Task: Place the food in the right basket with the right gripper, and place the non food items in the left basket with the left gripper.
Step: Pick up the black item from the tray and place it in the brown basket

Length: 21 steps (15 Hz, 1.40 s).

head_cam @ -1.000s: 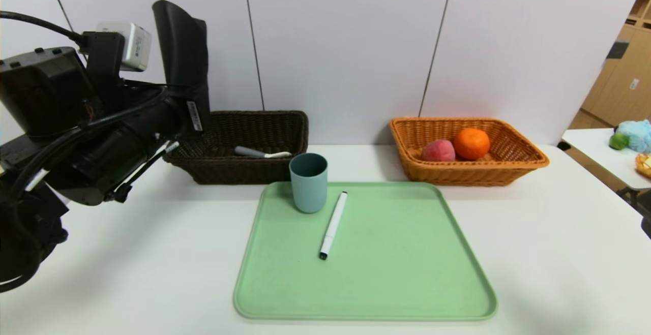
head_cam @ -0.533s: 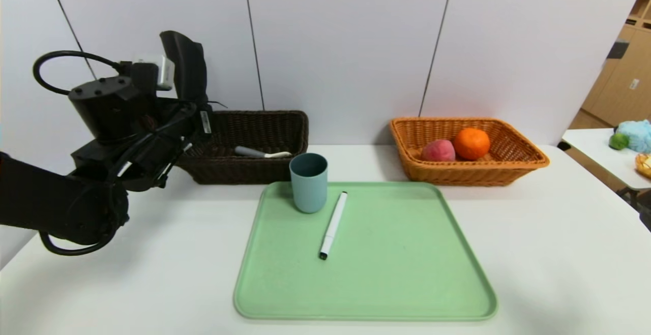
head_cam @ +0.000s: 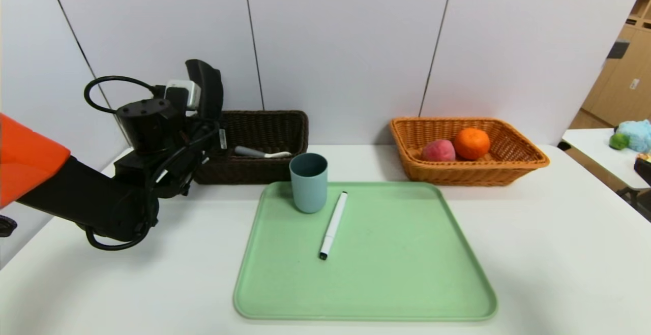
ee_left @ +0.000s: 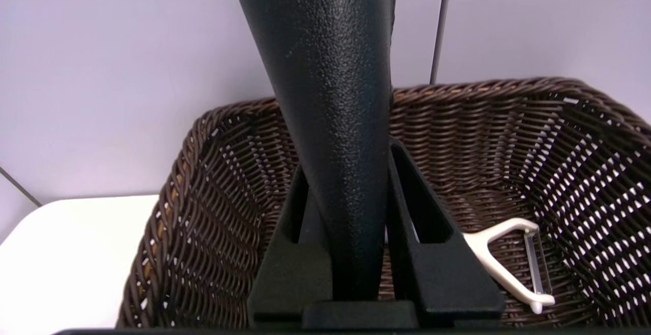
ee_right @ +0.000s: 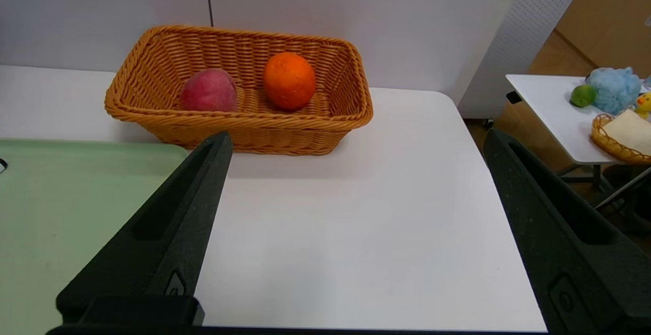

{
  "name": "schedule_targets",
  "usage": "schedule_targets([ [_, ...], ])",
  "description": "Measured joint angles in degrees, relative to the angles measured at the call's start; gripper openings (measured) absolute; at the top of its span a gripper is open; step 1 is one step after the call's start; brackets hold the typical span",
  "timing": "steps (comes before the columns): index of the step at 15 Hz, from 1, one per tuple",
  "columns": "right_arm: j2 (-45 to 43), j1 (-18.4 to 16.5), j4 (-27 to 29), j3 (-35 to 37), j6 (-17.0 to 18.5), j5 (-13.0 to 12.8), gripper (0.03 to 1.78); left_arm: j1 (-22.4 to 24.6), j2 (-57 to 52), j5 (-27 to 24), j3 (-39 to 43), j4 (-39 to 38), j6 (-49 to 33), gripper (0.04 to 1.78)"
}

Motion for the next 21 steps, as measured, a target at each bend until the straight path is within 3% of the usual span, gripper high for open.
schedule_targets([
  [4, 2.3, 0.1, -1.7, 0.0, 0.0, 0.0, 1.69, 0.2, 1.3, 0.0, 0.0, 0.1, -0.1, 0.34],
  [10, 3.0, 0.1, -1.7, 0.3, 0.1, 0.0, 1.69, 0.2, 1.6, 0.2, -0.8, -1.4, -0.3, 1.04],
  [16, 3.0, 0.1, -1.7, 0.8, 0.1, 0.8, 1.69, -0.2, -3.0, -0.4, -8.2, -1.1, -0.3, 1.40],
  [18, 2.9, 0.1, -1.7, 1.7, 0.0, 0.8, 1.69, -3.2, -7.9, -2.4, -6.5, -1.5, -1.4, 1.47],
  [21, 2.6, 0.1, -1.7, 3.4, -0.1, 0.8, 1.69, -10.1, -17.1, -9.9, 5.2, -2.2, -3.5, 1.54],
])
